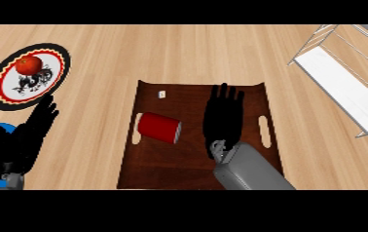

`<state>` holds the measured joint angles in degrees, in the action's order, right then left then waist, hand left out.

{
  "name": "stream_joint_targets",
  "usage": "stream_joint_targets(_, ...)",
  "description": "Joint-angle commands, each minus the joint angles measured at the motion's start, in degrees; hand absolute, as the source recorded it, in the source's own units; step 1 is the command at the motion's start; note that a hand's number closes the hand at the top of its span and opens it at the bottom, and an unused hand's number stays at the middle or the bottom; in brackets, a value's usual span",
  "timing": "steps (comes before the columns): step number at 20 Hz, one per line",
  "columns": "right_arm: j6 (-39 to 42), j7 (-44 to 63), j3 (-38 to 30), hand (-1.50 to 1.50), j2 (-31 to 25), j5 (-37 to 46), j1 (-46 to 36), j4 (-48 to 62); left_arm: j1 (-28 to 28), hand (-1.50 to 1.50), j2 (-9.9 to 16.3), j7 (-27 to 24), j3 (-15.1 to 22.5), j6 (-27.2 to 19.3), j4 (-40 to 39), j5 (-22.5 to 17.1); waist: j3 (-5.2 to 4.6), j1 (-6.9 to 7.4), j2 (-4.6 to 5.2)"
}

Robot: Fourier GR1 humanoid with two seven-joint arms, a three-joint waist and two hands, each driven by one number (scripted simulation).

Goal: Pick the sweet potato from the tray and place it in the tiered shelf

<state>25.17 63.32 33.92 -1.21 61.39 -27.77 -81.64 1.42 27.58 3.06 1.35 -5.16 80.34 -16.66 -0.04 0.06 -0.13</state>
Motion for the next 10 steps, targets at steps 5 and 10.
stream_joint_targets(5,2.89,3.64,-3.19,-1.5,1.14,3.81,0.48,3.17,2.41,0.0,-3.04,-2.16,0.58,0.41,0.67,2.4,0.04,0.26,0.08)
stream_joint_targets(10,2.49,3.27,-5.05,-1.5,1.16,2.25,-1.35,5.11,0.35,0.0,-3.46,-1.3,-0.75,0.37,-1.13,3.44,0.03,0.32,0.17)
